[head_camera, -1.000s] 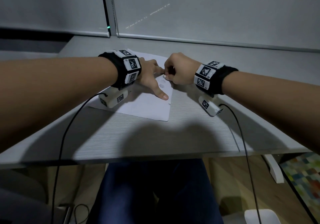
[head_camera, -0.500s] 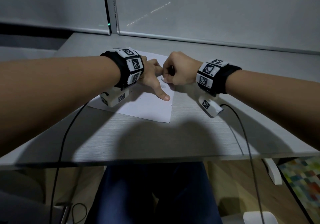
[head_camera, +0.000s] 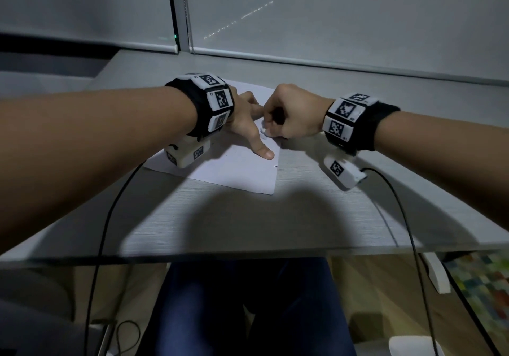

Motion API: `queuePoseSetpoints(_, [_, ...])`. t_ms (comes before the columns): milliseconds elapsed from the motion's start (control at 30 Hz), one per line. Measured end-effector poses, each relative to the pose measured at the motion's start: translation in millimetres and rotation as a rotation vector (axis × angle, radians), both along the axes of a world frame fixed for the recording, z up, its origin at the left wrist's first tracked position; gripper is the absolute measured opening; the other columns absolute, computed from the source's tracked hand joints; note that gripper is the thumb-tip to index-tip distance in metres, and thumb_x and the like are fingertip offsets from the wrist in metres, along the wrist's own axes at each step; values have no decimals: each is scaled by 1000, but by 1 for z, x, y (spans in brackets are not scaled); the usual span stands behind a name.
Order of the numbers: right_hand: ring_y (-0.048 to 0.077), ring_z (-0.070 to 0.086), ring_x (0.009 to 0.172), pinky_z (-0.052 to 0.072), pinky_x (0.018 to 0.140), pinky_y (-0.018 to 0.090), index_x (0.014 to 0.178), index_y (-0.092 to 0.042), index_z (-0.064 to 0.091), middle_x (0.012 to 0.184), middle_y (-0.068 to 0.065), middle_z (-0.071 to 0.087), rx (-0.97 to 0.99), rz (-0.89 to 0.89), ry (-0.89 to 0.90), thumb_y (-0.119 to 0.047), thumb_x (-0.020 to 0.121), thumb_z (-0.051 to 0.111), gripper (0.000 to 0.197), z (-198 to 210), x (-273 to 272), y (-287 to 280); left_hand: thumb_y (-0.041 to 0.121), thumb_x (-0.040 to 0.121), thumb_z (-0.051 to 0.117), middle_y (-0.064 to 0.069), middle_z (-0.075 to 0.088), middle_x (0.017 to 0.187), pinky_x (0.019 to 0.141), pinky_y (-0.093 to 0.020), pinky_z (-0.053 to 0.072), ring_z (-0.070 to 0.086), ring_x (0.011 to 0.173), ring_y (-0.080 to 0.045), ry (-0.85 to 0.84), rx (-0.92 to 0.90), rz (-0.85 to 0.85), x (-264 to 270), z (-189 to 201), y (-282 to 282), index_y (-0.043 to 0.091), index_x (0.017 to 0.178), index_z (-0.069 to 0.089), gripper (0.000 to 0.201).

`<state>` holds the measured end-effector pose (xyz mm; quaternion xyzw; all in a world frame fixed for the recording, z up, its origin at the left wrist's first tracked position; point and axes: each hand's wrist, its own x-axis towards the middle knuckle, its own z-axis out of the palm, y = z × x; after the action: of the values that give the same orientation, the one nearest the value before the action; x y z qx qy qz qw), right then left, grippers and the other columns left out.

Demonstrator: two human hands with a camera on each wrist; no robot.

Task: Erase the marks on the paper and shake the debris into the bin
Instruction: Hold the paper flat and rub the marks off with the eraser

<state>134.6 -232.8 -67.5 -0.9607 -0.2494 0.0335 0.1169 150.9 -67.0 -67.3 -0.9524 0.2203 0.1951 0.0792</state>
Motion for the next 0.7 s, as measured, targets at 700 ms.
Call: queuePoseSetpoints(700, [16,74,69,58,66,25,74,-9,77,67,-1,76,31,-193,-45,-11,87,74,13,-1,31,0,103,47,65,3,15,174,117,-58,29,23,154,-38,-19,-11,5,4,0,2,49,166,10,142])
